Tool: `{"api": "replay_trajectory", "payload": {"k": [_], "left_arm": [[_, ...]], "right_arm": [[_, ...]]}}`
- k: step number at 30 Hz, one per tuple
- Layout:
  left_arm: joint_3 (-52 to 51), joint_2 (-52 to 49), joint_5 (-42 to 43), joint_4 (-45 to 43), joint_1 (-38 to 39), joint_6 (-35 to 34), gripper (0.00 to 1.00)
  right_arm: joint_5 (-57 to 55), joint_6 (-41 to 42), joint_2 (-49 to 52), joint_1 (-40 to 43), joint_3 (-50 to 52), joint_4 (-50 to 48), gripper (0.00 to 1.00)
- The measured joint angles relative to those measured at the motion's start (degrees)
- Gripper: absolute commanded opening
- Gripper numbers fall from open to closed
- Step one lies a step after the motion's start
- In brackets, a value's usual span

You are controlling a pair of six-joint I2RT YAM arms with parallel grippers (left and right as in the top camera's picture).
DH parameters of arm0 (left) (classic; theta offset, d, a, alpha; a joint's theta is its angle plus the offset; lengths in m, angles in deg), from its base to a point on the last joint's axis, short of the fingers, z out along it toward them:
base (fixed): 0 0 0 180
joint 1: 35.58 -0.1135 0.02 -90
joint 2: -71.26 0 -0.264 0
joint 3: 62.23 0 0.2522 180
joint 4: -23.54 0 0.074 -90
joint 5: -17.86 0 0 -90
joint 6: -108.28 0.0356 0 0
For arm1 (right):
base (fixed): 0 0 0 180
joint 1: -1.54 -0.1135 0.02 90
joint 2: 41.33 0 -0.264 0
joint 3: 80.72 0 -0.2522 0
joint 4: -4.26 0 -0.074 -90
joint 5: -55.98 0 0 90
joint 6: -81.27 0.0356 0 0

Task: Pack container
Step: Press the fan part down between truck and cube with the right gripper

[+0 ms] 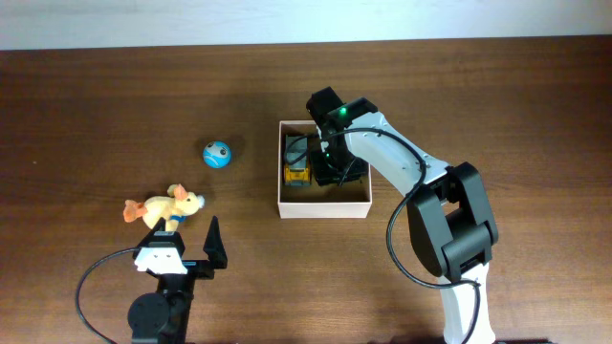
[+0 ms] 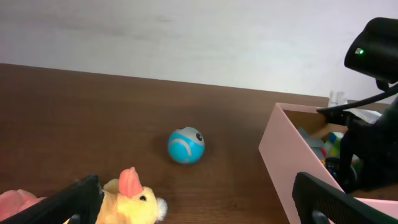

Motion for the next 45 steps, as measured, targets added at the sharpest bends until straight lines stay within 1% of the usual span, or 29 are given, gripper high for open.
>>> {"api": "replay_trajectory", "payload": {"k": [13,20,27,45], "left_arm": [[0.0,0.0,0.0,0.0,0.0,0.0,0.99],[0.0,0.0,0.0,0.0,0.0,0.0,0.99],[0.0,0.0,0.0,0.0,0.0,0.0,0.99],[0.0,0.0,0.0,0.0,0.0,0.0,0.99]], "right_arm": [[-1.3,1.4,0.0,0.0,0.0,-5.3,0.43],[-1.4,1.7,0.1,0.0,0.0,-6.6,0.37],[-1.4,1.7,0.1,0.0,0.0,-7.2,0.37],[-3.9,3.0,0.1,0.2,0.0,-12.7,0.37]]}}
